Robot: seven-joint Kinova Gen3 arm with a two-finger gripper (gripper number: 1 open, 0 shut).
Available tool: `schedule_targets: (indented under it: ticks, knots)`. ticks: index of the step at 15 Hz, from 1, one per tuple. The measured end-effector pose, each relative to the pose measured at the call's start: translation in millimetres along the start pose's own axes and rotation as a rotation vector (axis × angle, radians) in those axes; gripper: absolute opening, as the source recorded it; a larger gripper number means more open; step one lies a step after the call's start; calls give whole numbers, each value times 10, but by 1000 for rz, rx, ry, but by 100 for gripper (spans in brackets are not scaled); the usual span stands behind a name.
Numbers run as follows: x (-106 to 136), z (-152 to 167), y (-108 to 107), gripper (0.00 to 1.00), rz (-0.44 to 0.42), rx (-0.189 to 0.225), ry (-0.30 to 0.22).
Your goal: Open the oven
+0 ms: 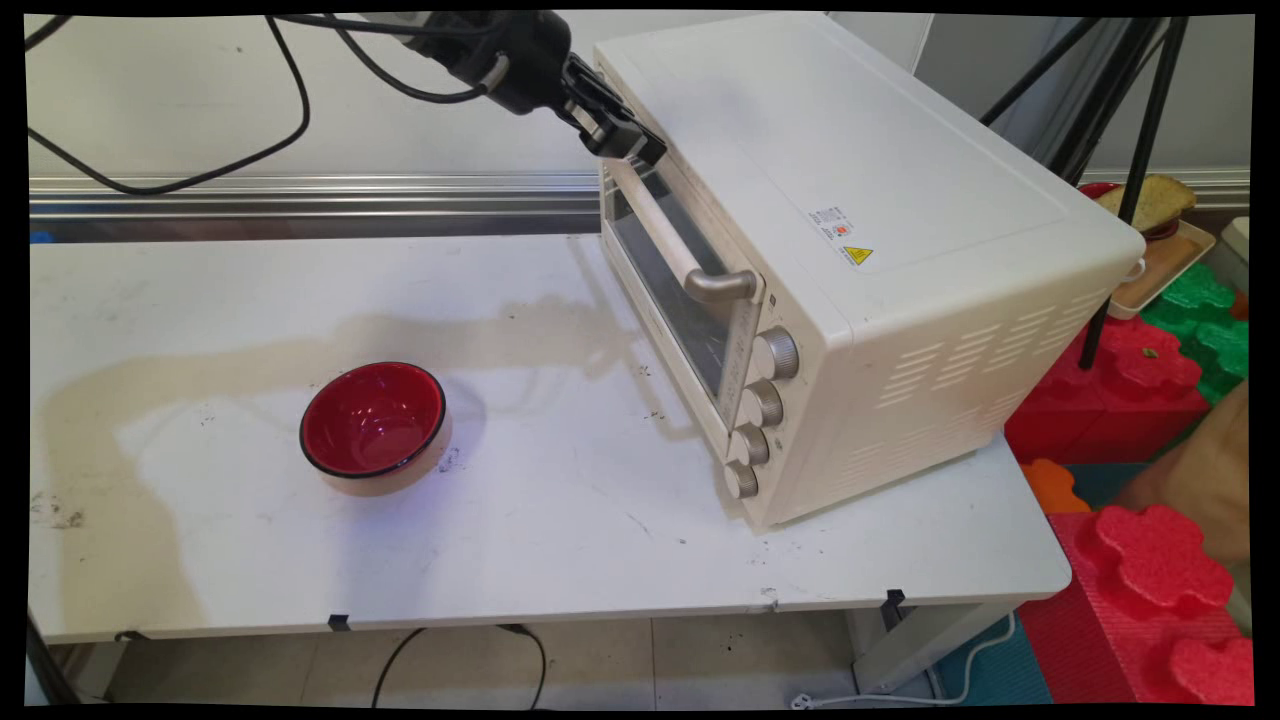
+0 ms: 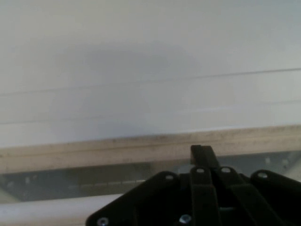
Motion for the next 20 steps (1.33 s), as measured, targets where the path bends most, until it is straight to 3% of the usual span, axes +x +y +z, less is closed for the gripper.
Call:
schedule_targets:
  ticks: [12,20]
  knots:
    - [-65,262,1,0,-36,-4,-47]
    - [-304,207,56,0,-46,3,-77]
